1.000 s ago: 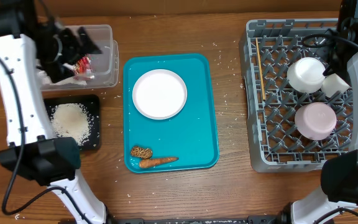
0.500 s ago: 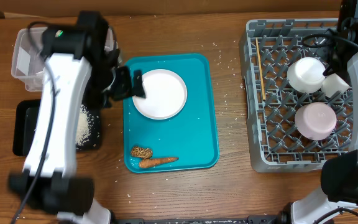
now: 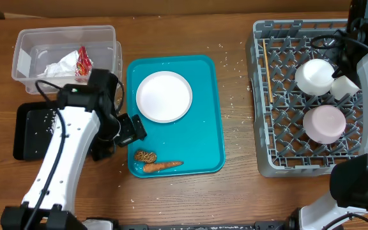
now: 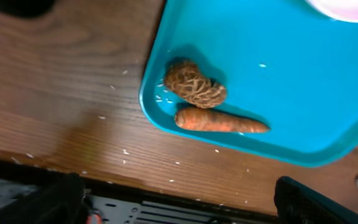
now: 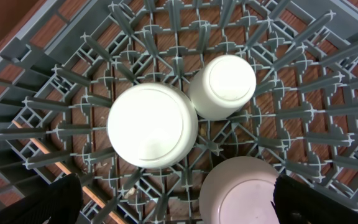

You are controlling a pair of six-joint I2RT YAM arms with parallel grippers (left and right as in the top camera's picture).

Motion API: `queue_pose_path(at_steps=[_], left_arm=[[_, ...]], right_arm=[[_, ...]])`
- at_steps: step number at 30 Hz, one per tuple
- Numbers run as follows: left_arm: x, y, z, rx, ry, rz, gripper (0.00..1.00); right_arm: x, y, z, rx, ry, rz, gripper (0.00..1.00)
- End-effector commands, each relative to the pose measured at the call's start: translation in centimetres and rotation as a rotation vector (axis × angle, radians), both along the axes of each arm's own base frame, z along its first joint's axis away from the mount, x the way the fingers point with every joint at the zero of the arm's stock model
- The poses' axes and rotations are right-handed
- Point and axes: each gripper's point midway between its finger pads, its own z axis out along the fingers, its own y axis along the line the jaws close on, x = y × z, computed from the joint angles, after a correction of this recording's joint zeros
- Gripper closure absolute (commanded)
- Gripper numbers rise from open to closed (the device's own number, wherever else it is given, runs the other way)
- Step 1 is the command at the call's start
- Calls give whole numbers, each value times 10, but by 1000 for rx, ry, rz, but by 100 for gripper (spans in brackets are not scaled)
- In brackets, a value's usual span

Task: Sort waste into correct bins and load items into the dishwasher
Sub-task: 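Reach the left gripper to the brown pretzel and grasp it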

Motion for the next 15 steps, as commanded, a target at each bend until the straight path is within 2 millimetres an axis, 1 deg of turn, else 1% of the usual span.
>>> queue_pose_path(at_steps=[1,4,8,9,10,12,15], left_arm=[[-8,-16,-19,-64,68,99,0],[-8,-29,-36,-125,81,139,0],[-7,-31,-57,-114,87,246,0],[-6,-32,-62,-114,81,269,0],[-2,-30,-70,-104,60,296,0],[0,-23,-81,-64,40,337,2],[6,-20,-89,-43,8,389,5]], right_arm=[[-1,-2,10,-10,-29,-8,0],[-1,-2,10,-10,-29,-8,0],[-1,-2,10,-10,-29,-8,0],[-1,-2,10,-10,-29,-8,0],[-1,-2,10,-10,-29,-8,0],[-1,-2,10,-10,-29,-8,0],[-1,-2,10,-10,-29,-8,0]])
